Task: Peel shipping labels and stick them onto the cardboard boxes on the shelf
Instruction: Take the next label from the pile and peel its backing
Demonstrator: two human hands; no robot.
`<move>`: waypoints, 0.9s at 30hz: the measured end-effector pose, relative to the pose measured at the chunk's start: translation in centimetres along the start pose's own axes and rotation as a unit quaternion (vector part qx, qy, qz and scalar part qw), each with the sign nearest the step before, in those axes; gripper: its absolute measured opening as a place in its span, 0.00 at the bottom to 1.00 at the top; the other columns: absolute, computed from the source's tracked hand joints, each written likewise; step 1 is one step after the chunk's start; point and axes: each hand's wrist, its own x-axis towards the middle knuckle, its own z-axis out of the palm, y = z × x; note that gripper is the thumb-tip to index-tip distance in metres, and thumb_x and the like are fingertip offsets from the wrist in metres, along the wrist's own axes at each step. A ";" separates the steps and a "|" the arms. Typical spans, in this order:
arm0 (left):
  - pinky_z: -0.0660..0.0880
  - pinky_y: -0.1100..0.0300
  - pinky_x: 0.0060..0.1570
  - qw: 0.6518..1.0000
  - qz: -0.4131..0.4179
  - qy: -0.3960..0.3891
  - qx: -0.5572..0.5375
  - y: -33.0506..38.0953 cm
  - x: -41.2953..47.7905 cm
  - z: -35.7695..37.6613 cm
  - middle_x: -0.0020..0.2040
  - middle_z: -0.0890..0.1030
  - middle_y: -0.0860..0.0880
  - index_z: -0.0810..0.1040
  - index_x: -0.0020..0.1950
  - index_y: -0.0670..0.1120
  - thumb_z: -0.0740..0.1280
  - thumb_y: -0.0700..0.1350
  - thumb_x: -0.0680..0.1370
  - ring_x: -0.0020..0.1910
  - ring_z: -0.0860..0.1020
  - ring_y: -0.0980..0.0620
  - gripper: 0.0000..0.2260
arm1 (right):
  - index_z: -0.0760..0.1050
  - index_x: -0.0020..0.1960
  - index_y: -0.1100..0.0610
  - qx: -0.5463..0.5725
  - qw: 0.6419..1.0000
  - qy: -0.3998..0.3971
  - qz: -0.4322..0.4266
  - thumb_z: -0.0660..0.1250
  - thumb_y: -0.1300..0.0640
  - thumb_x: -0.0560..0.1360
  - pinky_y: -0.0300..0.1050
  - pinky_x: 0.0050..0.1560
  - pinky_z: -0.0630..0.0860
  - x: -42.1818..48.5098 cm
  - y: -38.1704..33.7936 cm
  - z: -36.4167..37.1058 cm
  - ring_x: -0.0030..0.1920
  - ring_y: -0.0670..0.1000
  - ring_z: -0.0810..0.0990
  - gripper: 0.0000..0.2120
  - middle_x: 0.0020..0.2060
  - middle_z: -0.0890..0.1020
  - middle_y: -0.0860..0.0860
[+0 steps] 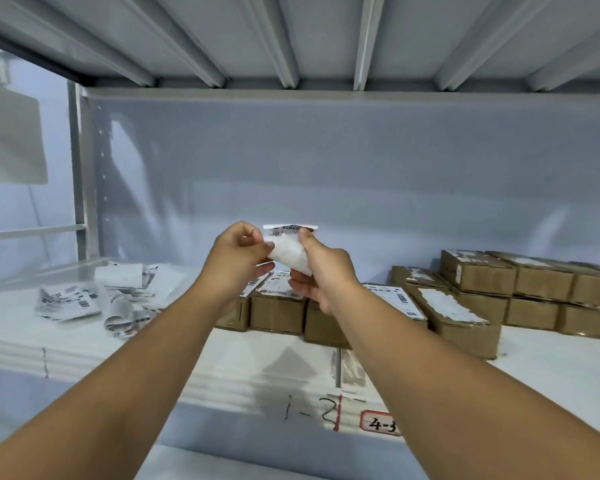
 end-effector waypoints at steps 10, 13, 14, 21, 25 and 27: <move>0.78 0.65 0.38 0.989 -0.076 -0.129 -0.008 3.1 -4.9 5.7 0.44 0.80 0.44 0.75 0.58 0.44 0.63 0.27 0.74 0.38 0.80 0.52 0.17 | 0.75 0.44 0.55 -0.013 0.999 -0.046 -0.004 0.62 0.63 0.76 0.42 0.38 0.77 -4.1 -2.9 -7.1 0.37 0.51 0.78 0.05 0.39 0.80 0.53; 0.75 0.68 0.31 0.991 -0.033 -0.130 0.026 3.6 -5.7 7.6 0.45 0.80 0.47 0.71 0.61 0.54 0.64 0.25 0.73 0.34 0.80 0.55 0.27 | 0.72 0.45 0.51 -0.059 0.992 -0.112 -0.004 0.61 0.68 0.76 0.44 0.41 0.75 -5.0 -3.3 -9.2 0.40 0.52 0.76 0.12 0.41 0.78 0.52; 0.75 0.67 0.32 0.990 -0.032 -0.138 0.026 3.8 -5.8 8.2 0.46 0.80 0.48 0.70 0.63 0.56 0.64 0.25 0.73 0.36 0.80 0.54 0.29 | 0.73 0.49 0.51 -0.065 0.990 -0.127 -0.004 0.60 0.70 0.76 0.43 0.41 0.75 -5.3 -3.4 -9.7 0.41 0.52 0.76 0.14 0.42 0.78 0.52; 0.70 0.70 0.48 0.942 0.092 -0.084 0.313 3.3 -6.1 11.0 0.72 0.55 0.48 0.65 0.70 0.60 0.68 0.34 0.74 0.60 0.67 0.51 0.31 | 0.66 0.68 0.46 -0.241 0.960 -0.134 -0.057 0.59 0.74 0.72 0.42 0.36 0.72 -6.2 -4.2 -14.4 0.36 0.52 0.75 0.32 0.38 0.77 0.52; 0.64 0.54 0.64 0.859 0.212 -0.025 0.465 3.2 -6.5 12.0 0.75 0.51 0.50 0.70 0.67 0.60 0.67 0.37 0.75 0.71 0.56 0.47 0.25 | 0.63 0.70 0.46 -0.308 0.941 -0.106 -0.090 0.64 0.70 0.70 0.45 0.36 0.68 -6.3 -5.1 -16.3 0.35 0.53 0.69 0.33 0.35 0.73 0.53; 0.63 0.52 0.64 0.828 0.241 -0.026 0.505 3.6 -6.7 12.6 0.74 0.55 0.49 0.71 0.63 0.57 0.66 0.35 0.75 0.69 0.62 0.48 0.23 | 0.68 0.66 0.49 -0.301 0.943 -0.090 -0.106 0.64 0.70 0.70 0.46 0.38 0.69 -6.2 -5.5 -17.0 0.35 0.52 0.71 0.28 0.32 0.73 0.52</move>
